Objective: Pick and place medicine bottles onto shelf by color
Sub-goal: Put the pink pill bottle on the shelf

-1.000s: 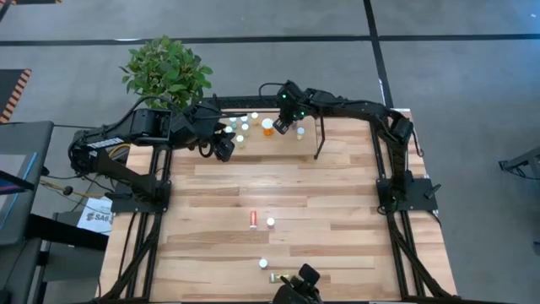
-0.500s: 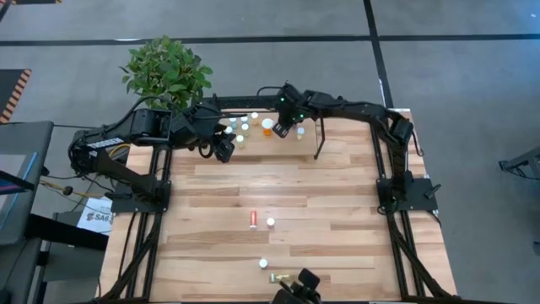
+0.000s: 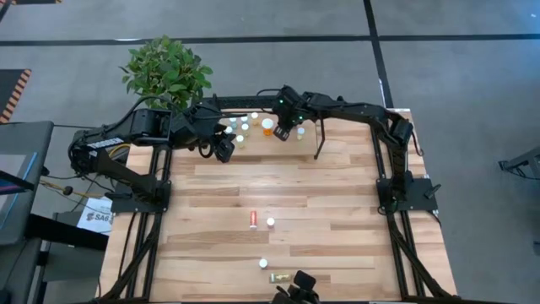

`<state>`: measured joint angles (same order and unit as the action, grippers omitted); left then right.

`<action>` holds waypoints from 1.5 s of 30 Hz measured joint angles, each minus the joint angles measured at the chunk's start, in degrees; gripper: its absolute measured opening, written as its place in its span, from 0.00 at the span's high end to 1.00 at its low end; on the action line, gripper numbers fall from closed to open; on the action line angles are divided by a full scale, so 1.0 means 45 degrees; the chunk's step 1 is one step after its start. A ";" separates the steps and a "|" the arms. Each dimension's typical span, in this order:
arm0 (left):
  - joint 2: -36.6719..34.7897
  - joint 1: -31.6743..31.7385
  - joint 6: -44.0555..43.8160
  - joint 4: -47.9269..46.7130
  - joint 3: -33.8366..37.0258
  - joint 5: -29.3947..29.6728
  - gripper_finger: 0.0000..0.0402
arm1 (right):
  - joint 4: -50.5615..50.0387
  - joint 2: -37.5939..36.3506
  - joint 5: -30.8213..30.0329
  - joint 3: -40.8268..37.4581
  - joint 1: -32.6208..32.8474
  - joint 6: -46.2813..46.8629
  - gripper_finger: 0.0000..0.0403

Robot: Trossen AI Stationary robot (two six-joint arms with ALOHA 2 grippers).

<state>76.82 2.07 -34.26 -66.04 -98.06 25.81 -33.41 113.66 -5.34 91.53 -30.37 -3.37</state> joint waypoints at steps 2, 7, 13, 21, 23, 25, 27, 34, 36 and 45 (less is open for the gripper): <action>0.0000 -0.0001 0.0000 -0.0002 0.0000 0.0001 0.55 | -0.0048 -0.0004 0.0215 0.0000 -0.0010 -0.0331 0.65; 0.0000 0.0003 0.0010 -0.0001 0.0000 -0.0001 0.55 | -0.0169 -0.0004 0.0525 0.0000 -0.0005 -0.0842 0.64; 0.0000 0.0000 0.0019 -0.0004 0.0000 0.0000 0.55 | -0.0171 -0.0002 0.0643 0.0000 0.0083 -0.1908 0.64; 0.0000 -0.0001 0.0019 -0.0005 -0.0002 -0.0135 0.55 | -0.0115 0.0361 0.0722 0.0044 0.0039 -0.2285 0.64; 0.0000 0.0000 0.0018 -0.0007 -0.0003 -0.0285 0.55 | -0.0059 0.0423 0.0694 0.0039 0.0036 -0.2269 0.64; 0.0000 0.0003 0.0017 -0.0005 -0.0001 -0.0288 0.55 | 0.0100 0.0423 0.0606 0.0029 0.0110 -0.2269 0.64; 0.0000 -0.0001 0.0015 -0.0005 -0.0001 -0.0293 0.55 | 0.0297 0.0420 0.0518 0.0024 0.0170 -0.2268 0.64; 0.0000 -0.0001 0.0015 -0.0005 0.0000 -0.0293 0.55 | 0.0490 0.0389 0.0523 0.0005 0.0095 -0.2274 0.64; 0.0000 0.0004 0.0015 -0.0005 0.0000 -0.0293 0.55 | 0.0517 0.0389 0.0523 0.0005 0.0020 -0.2269 0.64; 0.0000 -0.0001 0.0010 -0.0005 0.0000 -0.0288 0.55 | 0.0545 0.0384 0.0521 0.0000 -0.0314 -0.2277 0.60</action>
<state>76.82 2.07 -34.22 -66.06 -98.06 24.51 -30.96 115.39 -2.99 91.53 -31.78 -13.62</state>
